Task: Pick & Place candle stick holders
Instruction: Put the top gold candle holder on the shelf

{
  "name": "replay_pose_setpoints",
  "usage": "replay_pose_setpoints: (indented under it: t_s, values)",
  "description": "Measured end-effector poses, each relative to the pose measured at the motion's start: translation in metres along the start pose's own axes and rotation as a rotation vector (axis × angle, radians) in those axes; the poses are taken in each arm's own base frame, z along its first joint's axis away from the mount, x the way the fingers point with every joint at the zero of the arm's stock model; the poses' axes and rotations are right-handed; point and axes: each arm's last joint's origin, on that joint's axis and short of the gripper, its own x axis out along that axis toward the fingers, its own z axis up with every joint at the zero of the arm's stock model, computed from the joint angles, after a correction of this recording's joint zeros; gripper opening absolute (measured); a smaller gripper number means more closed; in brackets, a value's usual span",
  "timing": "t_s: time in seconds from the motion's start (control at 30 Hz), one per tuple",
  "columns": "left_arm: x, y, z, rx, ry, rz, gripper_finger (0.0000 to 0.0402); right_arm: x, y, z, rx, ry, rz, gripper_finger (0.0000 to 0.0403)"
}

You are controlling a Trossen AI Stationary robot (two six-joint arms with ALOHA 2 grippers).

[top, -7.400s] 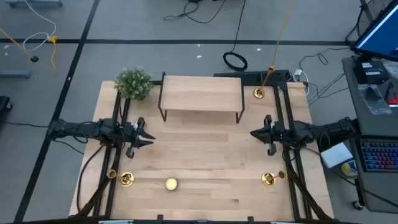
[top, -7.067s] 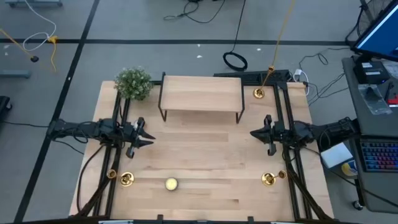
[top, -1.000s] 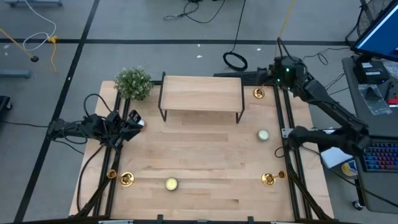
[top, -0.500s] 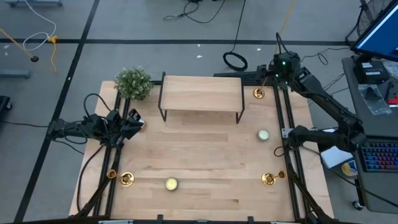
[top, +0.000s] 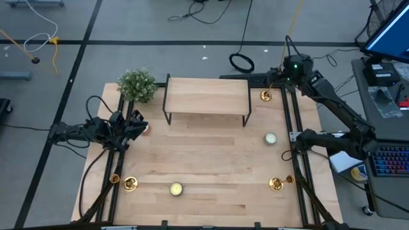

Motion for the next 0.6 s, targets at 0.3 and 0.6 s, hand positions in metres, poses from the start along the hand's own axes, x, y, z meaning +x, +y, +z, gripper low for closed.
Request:
replay_pose_setpoints:
  t_s: [0.3, 0.6]
  values:
    - [0.000, 0.000, 0.000, 0.000, 0.000, 0.001, 0.0086, 0.010, 0.001, -0.016, -0.107, 0.038, 0.003, 0.0311]
    - [0.000, 0.000, 0.000, -0.001, 0.000, 0.002, 0.0086, 0.010, 0.002, -0.017, -0.135, 0.042, 0.052, 0.0311]
